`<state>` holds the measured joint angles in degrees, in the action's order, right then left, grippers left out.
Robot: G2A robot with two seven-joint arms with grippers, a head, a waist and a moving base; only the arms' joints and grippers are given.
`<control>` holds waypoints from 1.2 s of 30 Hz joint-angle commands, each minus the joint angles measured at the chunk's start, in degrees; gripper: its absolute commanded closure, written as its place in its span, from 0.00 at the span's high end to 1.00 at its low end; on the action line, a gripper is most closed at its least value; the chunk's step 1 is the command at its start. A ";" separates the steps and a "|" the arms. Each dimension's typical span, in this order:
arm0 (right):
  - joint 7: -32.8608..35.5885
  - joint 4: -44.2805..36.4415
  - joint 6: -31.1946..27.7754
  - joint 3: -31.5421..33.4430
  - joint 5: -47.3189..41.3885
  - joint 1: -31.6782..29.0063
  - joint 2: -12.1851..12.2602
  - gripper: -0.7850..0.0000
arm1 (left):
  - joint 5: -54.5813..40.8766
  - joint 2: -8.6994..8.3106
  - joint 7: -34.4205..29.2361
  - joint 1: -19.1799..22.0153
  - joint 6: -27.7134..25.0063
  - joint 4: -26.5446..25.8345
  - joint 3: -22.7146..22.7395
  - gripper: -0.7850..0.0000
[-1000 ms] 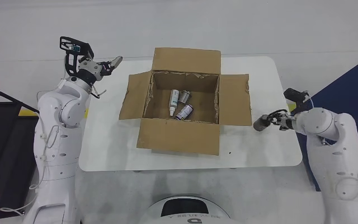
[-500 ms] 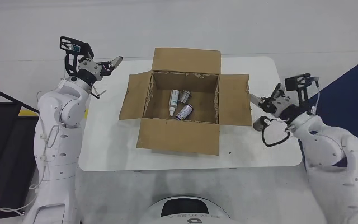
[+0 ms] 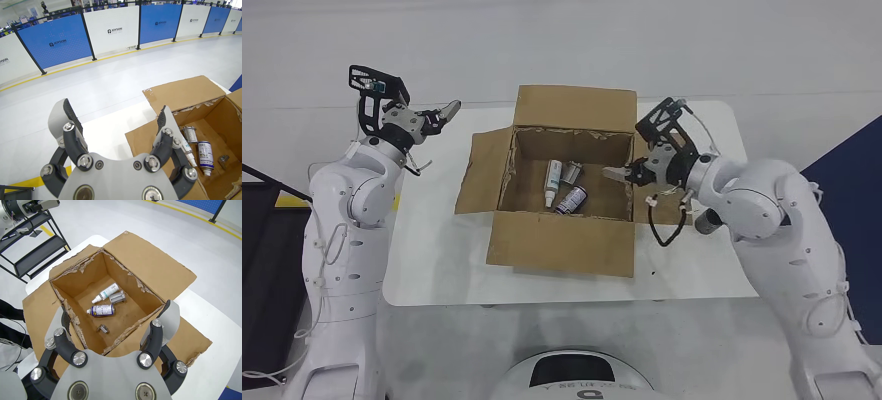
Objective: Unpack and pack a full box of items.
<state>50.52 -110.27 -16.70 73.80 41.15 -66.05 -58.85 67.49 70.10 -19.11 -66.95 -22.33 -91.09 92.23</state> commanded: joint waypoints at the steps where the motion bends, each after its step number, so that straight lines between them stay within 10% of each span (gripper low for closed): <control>1: -0.01 -0.01 0.00 0.01 0.01 -0.01 0.00 1.00 | 0.00 0.00 0.00 0.00 0.00 0.00 0.00 1.00; 11: 0.73 2.27 -1.90 -6.27 1.52 3.55 -0.77 1.00 | 0.00 0.00 0.00 0.00 0.00 0.00 0.00 1.00; 36: 7.39 37.71 8.47 -39.59 -0.70 26.83 -12.77 1.00 | 0.00 0.00 0.00 0.00 0.00 0.00 0.00 1.00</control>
<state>57.53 -73.89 -8.50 34.71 40.77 -39.61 -71.23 67.49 70.10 -19.11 -66.95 -22.33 -91.09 92.23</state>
